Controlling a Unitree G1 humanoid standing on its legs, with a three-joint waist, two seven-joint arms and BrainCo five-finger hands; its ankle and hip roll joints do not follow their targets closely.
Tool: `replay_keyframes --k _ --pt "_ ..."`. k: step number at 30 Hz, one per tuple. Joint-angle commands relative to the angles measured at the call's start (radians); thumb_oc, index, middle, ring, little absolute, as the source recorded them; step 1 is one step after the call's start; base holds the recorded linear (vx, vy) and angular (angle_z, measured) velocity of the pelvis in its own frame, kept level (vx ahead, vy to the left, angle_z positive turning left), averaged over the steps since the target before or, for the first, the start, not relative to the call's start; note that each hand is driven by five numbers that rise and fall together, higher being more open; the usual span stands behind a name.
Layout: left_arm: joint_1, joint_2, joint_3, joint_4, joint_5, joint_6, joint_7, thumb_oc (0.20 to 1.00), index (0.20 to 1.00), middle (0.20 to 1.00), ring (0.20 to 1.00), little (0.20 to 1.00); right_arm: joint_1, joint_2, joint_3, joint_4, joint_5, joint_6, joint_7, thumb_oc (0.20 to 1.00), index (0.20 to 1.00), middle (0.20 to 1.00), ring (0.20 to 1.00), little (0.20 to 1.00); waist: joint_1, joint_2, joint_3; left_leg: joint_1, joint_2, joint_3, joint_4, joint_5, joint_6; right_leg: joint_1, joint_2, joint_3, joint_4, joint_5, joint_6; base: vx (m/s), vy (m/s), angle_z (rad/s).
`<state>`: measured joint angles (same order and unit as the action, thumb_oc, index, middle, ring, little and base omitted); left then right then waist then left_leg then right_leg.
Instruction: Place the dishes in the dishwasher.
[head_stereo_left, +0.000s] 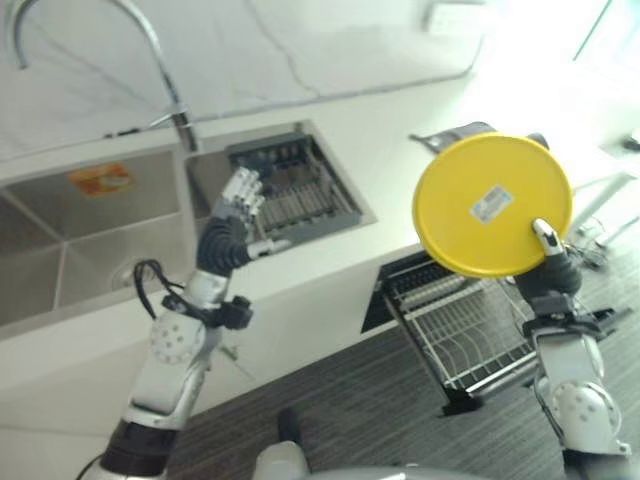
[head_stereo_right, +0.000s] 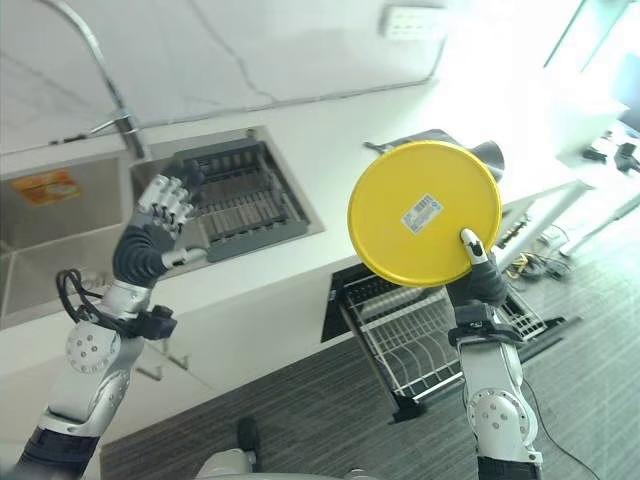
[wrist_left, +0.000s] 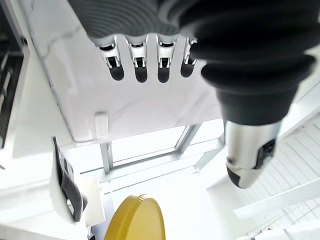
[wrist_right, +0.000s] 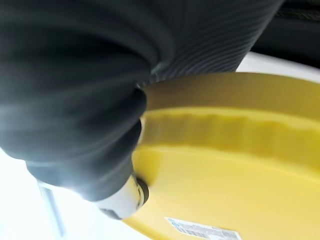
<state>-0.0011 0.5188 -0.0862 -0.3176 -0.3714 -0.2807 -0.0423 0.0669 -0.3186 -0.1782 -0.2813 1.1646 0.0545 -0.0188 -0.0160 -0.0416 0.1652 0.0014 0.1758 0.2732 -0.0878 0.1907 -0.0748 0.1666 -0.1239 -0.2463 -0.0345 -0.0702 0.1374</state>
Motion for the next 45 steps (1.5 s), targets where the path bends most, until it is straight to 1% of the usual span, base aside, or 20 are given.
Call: replay_keyframes --k 1,4,7,9,11,13,14,16,18,19,22,24,28,29,31,35,36,39,43,45 --pt "-0.063 0.008 0.028 -0.059 0.027 -0.035 0.021 1.0 1.0 1.0 1.0 1.0 -0.05 -0.012 -0.03 -0.084 -0.054 -0.078 0.009 0.2 0.2 0.2 0.2 0.2 -0.013 -0.008 -0.057 0.061 -0.034 -0.001 0.001 -0.179 0.012 0.0 -0.094 -0.034 -0.053 0.132 0.052 -0.18 -0.678 -0.55" --pt "-0.051 -0.001 0.032 -0.065 0.038 -0.033 0.041 1.0 1.0 1.0 1.0 1.0 -0.064 -0.024 -0.017 -0.1 -0.07 -0.074 0.01 0.2 0.2 0.2 0.2 0.2 -0.023 -0.004 -0.06 0.048 0.02 0.016 0.001 -0.143 -0.018 -0.03 -0.064 -0.011 -0.053 0.107 0.041 -0.11 -0.467 -0.2" --pt "-0.029 -0.011 0.029 -0.058 0.042 -0.035 0.06 1.0 1.0 1.0 1.0 1.0 -0.07 -0.05 -0.006 -0.116 -0.098 -0.063 0.017 0.2 0.2 0.2 0.2 0.2 -0.035 0.002 -0.058 0.023 0.092 0.041 0.001 -0.093 -0.058 -0.051 -0.004 0.013 -0.053 0.085 -0.006 -0.08 -0.51 -0.25" --pt "-0.012 -0.016 0.03 -0.052 0.046 -0.043 0.064 1.0 1.0 1.0 1.0 1.0 -0.074 -0.066 -0.002 -0.123 -0.119 -0.069 0.023 0.2 0.2 0.2 0.2 0.2 -0.034 0.004 -0.052 0.017 0.104 0.031 0.012 -0.076 -0.068 -0.063 0.019 0.03 -0.053 0.081 -0.027 -0.04 -0.385 -0.22" --pt "0.022 -0.021 0.04 -0.053 0.046 -0.062 0.072 1.0 1.0 1.0 1.0 1.0 -0.079 -0.089 -0.004 -0.122 -0.116 -0.063 0.026 0.2 0.2 0.2 0.2 0.2 -0.019 0.004 -0.036 -0.011 0.067 -0.033 0.116 -0.125 -0.062 -0.058 0.029 0.056 -0.053 0.078 -0.042 0.02 -0.315 -0.27" --pt "0.047 -0.029 0.061 -0.063 0.037 -0.067 0.064 1.0 1.0 1.0 1.0 1.0 -0.083 -0.1 0.013 -0.119 -0.135 -0.065 0.027 0.2 0.2 0.2 0.2 0.2 0.0 0.004 -0.03 -0.042 -0.018 -0.084 0.203 -0.195 -0.028 -0.056 0.035 0.075 -0.053 0.077 -0.051 0.05 -0.197 -0.37" --pt "0.052 -0.03 0.068 -0.067 0.035 -0.066 0.056 1.0 1.0 1.0 1.0 1.0 -0.084 -0.1 0.021 -0.118 -0.142 -0.072 0.024 0.2 0.2 0.2 0.2 0.2 0.005 0.006 -0.028 -0.045 -0.046 -0.08 0.215 -0.212 -0.016 -0.053 0.036 0.074 -0.053 0.076 -0.051 0.08 -0.11 -0.49" --pt "0.044 -0.035 0.072 -0.068 0.044 -0.054 0.021 1.0 1.0 1.0 1.0 1.0 -0.09 -0.076 0.06 -0.123 -0.19 -0.109 -0.001 0.2 0.2 0.2 0.2 0.2 0.005 0.019 -0.029 -0.035 -0.128 0.01 0.213 -0.245 0.02 -0.044 0.041 0.033 -0.053 0.079 -0.043 0.12 -0.051 -0.05" --pt "0.016 -0.036 0.051 -0.053 0.054 -0.053 0.011 1.0 1.0 1.0 1.0 1.0 -0.102 -0.054 0.085 -0.12 -0.235 -0.139 -0.026 0.2 0.2 0.2 0.2 0.2 -0.001 0.028 -0.03 -0.015 -0.162 0.057 0.172 -0.238 0.033 -0.034 0.054 0.008 -0.053 0.081 -0.041 0.17 0.068 0.8" --pt "-0.004 -0.029 0.034 -0.047 0.061 -0.054 0.019 1.0 1.0 1.0 1.0 1.0 -0.11 -0.051 0.097 -0.122 -0.259 -0.153 -0.04 0.2 0.2 0.2 0.2 0.2 -0.009 0.03 -0.032 -0.003 -0.154 0.078 0.145 -0.228 0.038 -0.027 0.068 0.0 -0.05 0.071 -0.049 0.28 0.178 0.68" --pt "-0.028 -0.03 -0.006 -0.041 0.093 -0.054 0.071 1.0 1.0 1.0 1.0 1.0 -0.116 -0.067 0.102 -0.113 -0.272 -0.166 -0.04 0.2 0.2 0.2 0.2 0.2 -0.003 0.023 -0.028 0.026 -0.173 0.03 0.116 -0.23 0.06 -0.027 0.081 0.0 0.001 0.045 -0.051 0.27 0.206 0.19" --pt "-0.024 -0.025 -0.015 -0.044 0.095 -0.055 0.077 1.0 1.0 1.0 1.0 1.0 -0.091 -0.075 0.08 -0.128 -0.27 -0.167 -0.018 0.2 0.2 0.2 0.2 0.2 -0.006 0.014 -0.02 0.068 -0.172 0.023 0.067 -0.225 0.078 -0.076 0.091 -0.015 0.182 0.03 -0.03 0.23 0.188 -0.1" --pt "-0.03 -0.015 -0.027 -0.04 0.137 -0.082 0.039 1.0 1.0 1.0 1.0 1.0 -0.074 -0.067 0.061 -0.144 -0.246 -0.204 0.014 0.2 0.2 0.2 0.2 0.2 -0.003 0.007 0.007 0.071 -0.141 0.01 0.065 -0.23 0.103 -0.249 0.062 -0.045 0.518 0.098 0.013 0.08 0.054 -0.07" --pt "-0.047 -0.011 -0.037 -0.037 0.156 -0.085 0.035 1.0 1.0 1.0 1.0 1.0 -0.078 -0.054 0.063 -0.141 -0.256 -0.211 0.015 0.2 0.2 0.2 0.2 0.2 0.002 0.0 0.011 0.065 -0.137 -0.002 0.071 -0.235 0.1 -0.266 0.03 -0.054 0.499 0.096 0.008 0.09 -0.073 0.07" --pt "-0.084 0.008 -0.049 -0.046 0.149 -0.073 0.022 1.0 1.0 1.0 1.0 1.0 -0.086 -0.049 0.07 -0.131 -0.287 -0.227 -0.001 0.2 0.2 0.2 0.2 0.2 0.015 -0.006 0.012 0.06 -0.129 -0.046 0.073 -0.233 0.083 -0.207 -0.014 -0.057 0.3 0.065 -0.014 0.14 -0.181 0.25" --pt "-0.108 0.017 -0.086 -0.078 0.168 -0.046 -0.001 1.0 1.0 1.0 1.0 1.0 -0.099 -0.045 0.087 -0.139 -0.313 -0.244 -0.067 0.2 0.2 0.2 0.2 0.2 0.008 -0.018 0.004 0.089 -0.128 -0.109 0.067 -0.261 0.058 -0.158 -0.137 0.055 0.016 0.257 0.044 0.18 -0.337 0.6" --pt "-0.11 0.034 -0.095 -0.09 0.176 -0.034 -0.008 1.0 1.0 1.0 1.0 1.0 -0.105 -0.047 0.081 -0.155 -0.309 -0.219 -0.094 0.2 0.2 0.2 0.2 0.2 -0.007 -0.015 -0.002 0.102 -0.108 -0.142 0.072 -0.272 0.053 -0.167 -0.161 0.146 -0.041 0.307 0.058 0.15 -0.425 0.69" --pt "-0.105 0.042 -0.098 -0.103 0.171 -0.028 -0.02 1.0 1.0 1.0 1.0 1.0 -0.083 -0.051 0.068 -0.175 -0.297 -0.212 -0.103 0.2 0.2 0.2 0.2 0.2 -0.015 -0.02 -0.011 0.088 -0.097 -0.174 0.088 -0.284 0.053 -0.154 -0.154 0.205 -0.041 0.286 0.061 0.06 -0.31 0.36" --pt "-0.073 0.054 -0.103 -0.132 0.207 -0.035 -0.008 1.0 1.0 1.0 1.0 1.0 -0.07 -0.066 0.061 -0.186 -0.285 -0.221 -0.099 0.2 0.2 0.2 0.2 0.2 -0.001 -0.028 -0.024 0.079 -0.044 -0.192 0.066 -0.257 0.027 -0.128 -0.134 0.174 -0.053 0.237 0.069 -0.04 -0.478 0.41" --pt "-0.059 0.062 -0.092 -0.129 0.225 -0.035 0.007 1.0 1.0 1.0 1.0 1.0 -0.083 -0.086 0.074 -0.19 -0.267 -0.216 -0.105 0.2 0.2 0.2 0.2 0.2 0.005 -0.021 -0.032 0.095 0.001 -0.184 0.011 -0.215 0.001 -0.13 -0.107 0.156 -0.053 0.2 0.072 -0.06 -0.53 -0.01"
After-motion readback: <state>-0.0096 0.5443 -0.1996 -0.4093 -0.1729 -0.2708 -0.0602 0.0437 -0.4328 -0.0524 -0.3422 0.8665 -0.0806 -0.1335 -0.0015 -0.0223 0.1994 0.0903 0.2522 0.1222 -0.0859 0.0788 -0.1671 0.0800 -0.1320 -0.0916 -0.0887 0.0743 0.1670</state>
